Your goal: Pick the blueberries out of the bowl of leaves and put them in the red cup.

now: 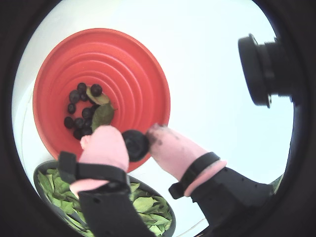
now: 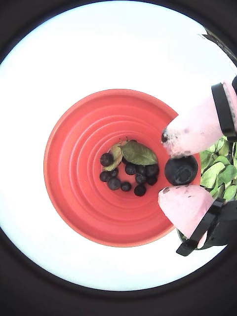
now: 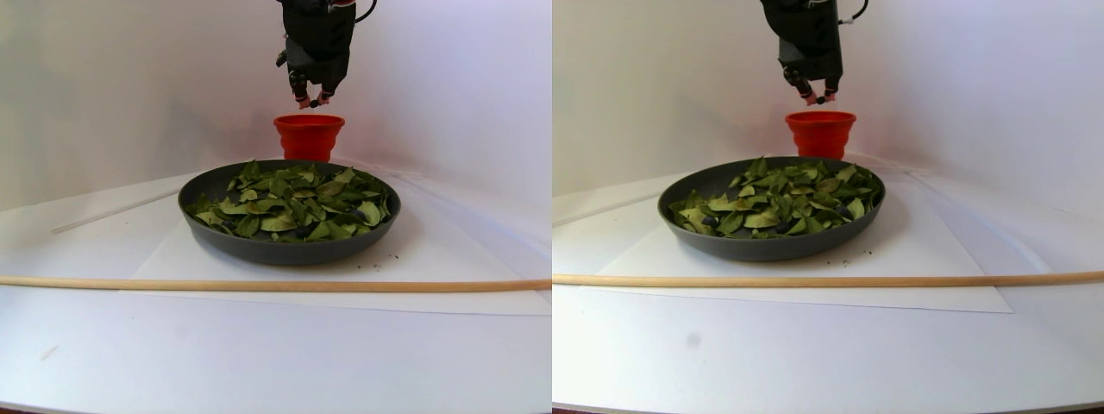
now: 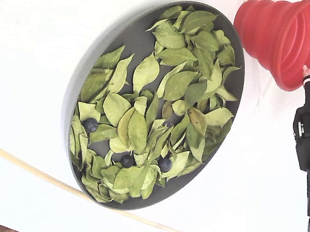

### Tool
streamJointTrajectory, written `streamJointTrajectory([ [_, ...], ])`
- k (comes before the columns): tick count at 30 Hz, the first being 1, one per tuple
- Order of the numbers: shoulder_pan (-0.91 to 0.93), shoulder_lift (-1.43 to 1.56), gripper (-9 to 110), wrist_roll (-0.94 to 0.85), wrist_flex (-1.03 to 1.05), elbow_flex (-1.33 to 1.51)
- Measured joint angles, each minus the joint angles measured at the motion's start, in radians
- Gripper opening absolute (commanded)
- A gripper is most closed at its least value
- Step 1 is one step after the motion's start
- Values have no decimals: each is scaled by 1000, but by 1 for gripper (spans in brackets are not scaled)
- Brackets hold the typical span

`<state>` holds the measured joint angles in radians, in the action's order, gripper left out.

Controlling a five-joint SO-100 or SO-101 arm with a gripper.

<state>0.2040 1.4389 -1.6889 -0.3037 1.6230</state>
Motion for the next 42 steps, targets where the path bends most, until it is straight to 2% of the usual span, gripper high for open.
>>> streamJointTrajectory([
  [5, 3, -29, 11, 0, 0, -32],
  [11, 6, -35, 22, 20, 0, -41],
  [24, 9, -34, 20, 20, 0, -37],
  [42, 8, 143, 19, 34, 84, 140],
])
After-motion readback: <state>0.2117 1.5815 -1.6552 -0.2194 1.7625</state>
